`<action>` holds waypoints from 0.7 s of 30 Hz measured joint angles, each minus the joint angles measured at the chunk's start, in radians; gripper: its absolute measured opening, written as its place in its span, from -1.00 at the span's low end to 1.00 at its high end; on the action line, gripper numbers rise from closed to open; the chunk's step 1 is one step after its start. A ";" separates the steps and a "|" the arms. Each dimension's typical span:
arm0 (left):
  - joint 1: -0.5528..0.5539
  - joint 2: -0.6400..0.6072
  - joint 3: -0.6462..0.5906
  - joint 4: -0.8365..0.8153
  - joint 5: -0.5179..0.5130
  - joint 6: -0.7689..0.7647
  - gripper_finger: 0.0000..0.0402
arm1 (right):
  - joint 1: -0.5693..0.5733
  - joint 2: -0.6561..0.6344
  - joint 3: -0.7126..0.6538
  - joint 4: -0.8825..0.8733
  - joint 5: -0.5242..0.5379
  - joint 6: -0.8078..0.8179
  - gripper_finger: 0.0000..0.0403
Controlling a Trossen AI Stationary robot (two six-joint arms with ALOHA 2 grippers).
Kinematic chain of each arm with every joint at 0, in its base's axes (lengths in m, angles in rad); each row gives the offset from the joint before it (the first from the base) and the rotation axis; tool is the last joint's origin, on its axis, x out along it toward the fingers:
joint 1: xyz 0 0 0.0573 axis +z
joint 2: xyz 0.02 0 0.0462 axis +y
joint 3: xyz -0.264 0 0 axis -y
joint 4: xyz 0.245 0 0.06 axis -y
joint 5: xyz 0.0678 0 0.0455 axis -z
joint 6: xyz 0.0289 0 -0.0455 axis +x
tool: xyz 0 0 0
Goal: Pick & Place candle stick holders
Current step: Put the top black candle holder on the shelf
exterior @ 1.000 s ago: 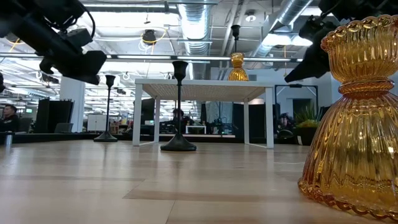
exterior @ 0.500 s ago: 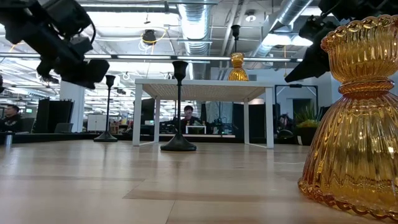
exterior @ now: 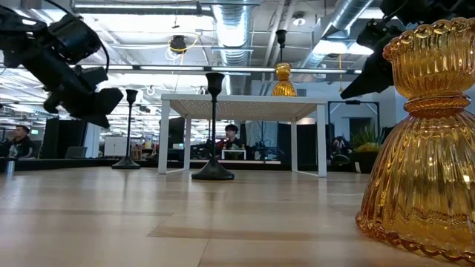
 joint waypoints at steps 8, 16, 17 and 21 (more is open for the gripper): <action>0.158 0.002 -0.001 0.105 0.200 0.118 -0.98 | 0.000 0.000 0.000 0.000 0.000 0.000 -1.00; 0.271 0.003 -0.002 0.160 0.220 0.156 -0.98 | 0.000 0.000 0.000 0.000 0.000 0.000 -1.00; 0.275 0.003 -0.002 0.178 0.217 0.150 -0.98 | 0.000 0.000 0.000 0.000 0.000 0.000 -1.00; 0.276 0.006 -0.002 0.188 0.218 0.153 -0.90 | 0.000 0.000 0.000 0.000 0.000 0.000 -1.00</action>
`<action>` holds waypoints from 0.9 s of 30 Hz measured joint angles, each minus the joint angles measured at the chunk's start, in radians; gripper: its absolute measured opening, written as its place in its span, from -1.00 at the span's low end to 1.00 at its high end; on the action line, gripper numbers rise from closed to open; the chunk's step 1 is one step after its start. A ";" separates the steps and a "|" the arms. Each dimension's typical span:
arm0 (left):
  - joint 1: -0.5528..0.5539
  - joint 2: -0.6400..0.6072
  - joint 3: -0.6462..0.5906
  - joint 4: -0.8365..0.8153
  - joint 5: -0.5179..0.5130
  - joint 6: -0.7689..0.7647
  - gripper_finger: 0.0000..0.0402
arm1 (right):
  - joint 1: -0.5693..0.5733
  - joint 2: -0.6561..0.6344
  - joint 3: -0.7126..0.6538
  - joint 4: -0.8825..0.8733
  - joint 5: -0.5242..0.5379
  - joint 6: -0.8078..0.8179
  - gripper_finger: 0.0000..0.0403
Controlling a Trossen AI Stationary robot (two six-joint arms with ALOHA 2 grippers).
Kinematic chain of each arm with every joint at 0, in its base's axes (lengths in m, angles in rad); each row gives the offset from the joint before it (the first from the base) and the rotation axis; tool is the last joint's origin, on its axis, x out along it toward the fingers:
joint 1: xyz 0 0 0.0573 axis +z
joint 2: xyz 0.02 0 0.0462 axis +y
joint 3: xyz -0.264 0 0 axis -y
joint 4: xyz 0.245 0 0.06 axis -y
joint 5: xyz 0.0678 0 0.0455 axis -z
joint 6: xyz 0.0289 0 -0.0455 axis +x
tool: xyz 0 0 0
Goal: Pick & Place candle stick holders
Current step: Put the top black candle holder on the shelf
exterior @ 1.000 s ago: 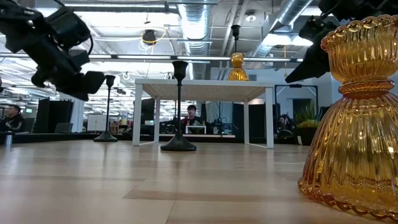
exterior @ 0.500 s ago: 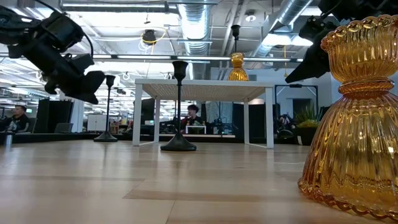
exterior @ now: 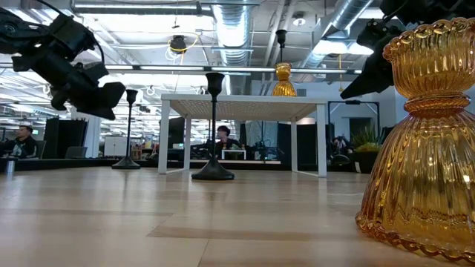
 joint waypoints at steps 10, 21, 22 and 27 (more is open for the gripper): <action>0.000 0.124 0.000 0.008 0.083 0.000 -0.26 | 0.000 0.000 0.000 0.000 0.000 -0.002 -1.00; -0.046 0.246 0.000 0.152 -0.013 -0.091 0.37 | 0.000 0.000 0.000 0.000 0.000 -0.002 -1.00; -0.046 0.249 0.000 0.166 -0.015 -0.098 0.40 | 0.000 0.000 0.000 0.000 0.000 -0.002 -1.00; -0.045 0.271 0.000 0.300 -0.008 -0.100 0.49 | 0.000 0.000 0.000 0.001 0.000 -0.002 -1.00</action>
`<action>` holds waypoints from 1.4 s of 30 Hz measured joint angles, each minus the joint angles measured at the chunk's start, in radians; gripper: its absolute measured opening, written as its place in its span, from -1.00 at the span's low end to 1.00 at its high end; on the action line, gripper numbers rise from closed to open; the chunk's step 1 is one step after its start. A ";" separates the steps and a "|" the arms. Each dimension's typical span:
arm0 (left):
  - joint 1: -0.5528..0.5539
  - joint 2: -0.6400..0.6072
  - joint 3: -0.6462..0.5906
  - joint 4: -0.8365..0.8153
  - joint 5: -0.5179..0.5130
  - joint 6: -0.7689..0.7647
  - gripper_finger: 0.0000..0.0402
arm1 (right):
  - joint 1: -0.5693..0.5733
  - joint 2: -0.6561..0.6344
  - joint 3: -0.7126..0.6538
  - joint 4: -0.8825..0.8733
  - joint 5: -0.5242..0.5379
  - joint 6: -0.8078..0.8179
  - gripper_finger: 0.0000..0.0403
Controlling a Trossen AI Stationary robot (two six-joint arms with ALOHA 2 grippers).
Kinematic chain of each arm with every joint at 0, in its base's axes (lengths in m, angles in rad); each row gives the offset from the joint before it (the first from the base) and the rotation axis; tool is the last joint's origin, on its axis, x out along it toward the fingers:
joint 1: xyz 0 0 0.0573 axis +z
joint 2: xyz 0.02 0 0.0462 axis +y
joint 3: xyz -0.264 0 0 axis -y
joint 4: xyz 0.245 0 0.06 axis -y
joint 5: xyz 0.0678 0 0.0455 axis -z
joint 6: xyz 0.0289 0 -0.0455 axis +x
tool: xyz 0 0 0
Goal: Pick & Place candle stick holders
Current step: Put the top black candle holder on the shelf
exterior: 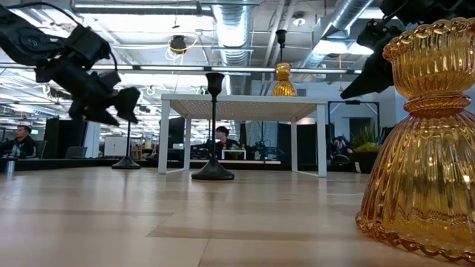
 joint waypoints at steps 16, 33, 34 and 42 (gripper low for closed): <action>0.000 0.182 0.000 0.200 0.036 0.002 0.06 | 0.000 0.000 0.000 -0.001 0.000 0.001 -1.00; -0.022 0.181 0.000 0.196 0.056 0.002 -0.90 | 0.000 0.000 0.000 -0.001 0.000 -0.001 -1.00; -0.027 0.175 0.004 0.176 0.055 0.003 -0.91 | 0.000 0.000 0.000 -0.001 0.000 -0.001 -1.00; -0.031 0.068 0.149 -0.194 -0.001 0.002 -0.94 | 0.000 0.000 0.000 -0.001 0.000 0.000 -1.00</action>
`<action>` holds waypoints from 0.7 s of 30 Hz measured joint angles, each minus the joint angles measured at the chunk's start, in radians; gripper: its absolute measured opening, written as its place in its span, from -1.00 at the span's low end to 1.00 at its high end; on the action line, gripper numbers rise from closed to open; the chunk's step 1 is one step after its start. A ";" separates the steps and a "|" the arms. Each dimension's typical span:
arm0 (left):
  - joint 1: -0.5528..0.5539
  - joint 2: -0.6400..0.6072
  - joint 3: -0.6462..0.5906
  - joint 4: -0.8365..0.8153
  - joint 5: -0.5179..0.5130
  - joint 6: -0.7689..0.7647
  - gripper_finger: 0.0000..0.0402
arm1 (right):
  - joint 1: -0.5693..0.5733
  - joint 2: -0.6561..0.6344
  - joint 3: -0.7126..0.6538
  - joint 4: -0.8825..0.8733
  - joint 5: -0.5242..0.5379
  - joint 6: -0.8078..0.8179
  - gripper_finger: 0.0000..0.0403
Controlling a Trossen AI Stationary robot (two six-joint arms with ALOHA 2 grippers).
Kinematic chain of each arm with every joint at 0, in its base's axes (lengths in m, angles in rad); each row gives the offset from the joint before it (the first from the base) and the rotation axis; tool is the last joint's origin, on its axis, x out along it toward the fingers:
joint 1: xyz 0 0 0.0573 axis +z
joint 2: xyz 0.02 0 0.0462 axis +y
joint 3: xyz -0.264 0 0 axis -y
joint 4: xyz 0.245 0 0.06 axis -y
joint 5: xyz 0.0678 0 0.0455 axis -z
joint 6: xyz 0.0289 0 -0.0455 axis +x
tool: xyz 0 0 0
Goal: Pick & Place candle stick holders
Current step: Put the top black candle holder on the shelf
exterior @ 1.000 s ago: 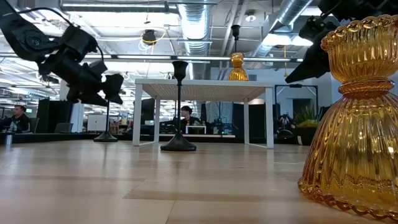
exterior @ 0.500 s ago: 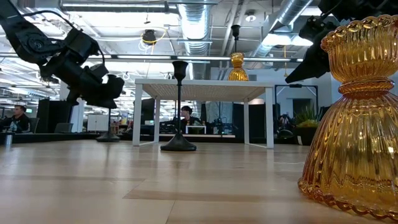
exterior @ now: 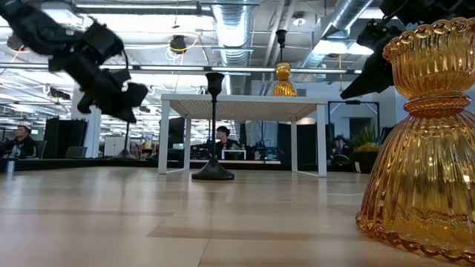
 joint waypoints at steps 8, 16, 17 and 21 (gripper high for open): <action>-0.067 -0.024 0.249 -0.231 -0.006 0.056 -0.94 | 0.000 0.000 0.000 0.000 0.000 0.000 -1.00; -0.161 0.037 0.519 -0.321 -0.093 0.174 -0.94 | 0.000 0.000 0.000 0.000 0.002 0.000 -1.00; -0.172 0.054 0.550 -0.327 -0.092 0.181 -0.94 | 0.000 0.000 0.000 0.000 0.003 0.000 -1.00; -0.202 0.149 0.666 -0.333 -0.025 0.184 -0.94 | 0.000 0.000 0.000 0.000 0.004 0.000 -1.00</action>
